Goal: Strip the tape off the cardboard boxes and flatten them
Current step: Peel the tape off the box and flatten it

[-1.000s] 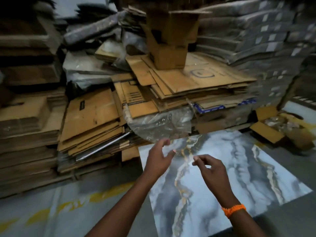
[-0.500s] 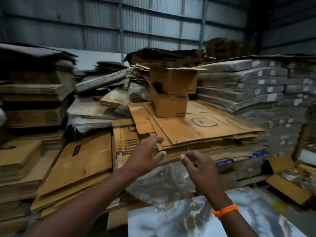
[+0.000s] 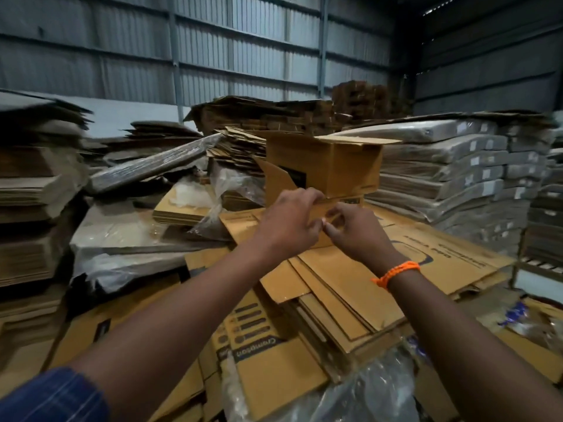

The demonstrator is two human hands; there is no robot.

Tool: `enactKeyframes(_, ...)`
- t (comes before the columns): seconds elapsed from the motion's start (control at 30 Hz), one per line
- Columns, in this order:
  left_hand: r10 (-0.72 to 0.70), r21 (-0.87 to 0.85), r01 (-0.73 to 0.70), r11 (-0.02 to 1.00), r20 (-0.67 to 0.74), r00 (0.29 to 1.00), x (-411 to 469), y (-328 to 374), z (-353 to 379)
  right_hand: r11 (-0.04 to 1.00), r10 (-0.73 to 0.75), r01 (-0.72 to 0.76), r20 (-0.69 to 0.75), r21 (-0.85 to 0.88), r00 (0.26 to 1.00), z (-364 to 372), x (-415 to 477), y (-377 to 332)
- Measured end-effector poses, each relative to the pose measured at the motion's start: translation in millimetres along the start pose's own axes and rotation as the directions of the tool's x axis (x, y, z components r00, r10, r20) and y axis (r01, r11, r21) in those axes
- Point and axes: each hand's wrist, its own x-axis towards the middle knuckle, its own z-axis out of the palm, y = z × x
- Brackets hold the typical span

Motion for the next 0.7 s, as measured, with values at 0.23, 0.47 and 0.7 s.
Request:
enactKeyframes(0.23,0.128,0.159,-0.132,0.978,0.033,0.991,81.8,-42.1,51.6,0.963,-0.03,-0.016,-0.165,-0.269,0.986,13.2,146.6,61.1)
enactKeyframes(0.47,0.045,0.266,-0.072,0.961,0.109,0.993,178.9,-100.5,79.1,0.819,-0.112,-0.154,-0.417,-0.553,0.902,26.5,304.8,132.2)
enactKeyframes(0.7,0.014,0.278,-0.052,0.959,0.138,0.99,186.1,-151.1,104.0,0.696,-0.042,-0.161,-0.263,-0.699,0.964,41.9,350.4,190.5)
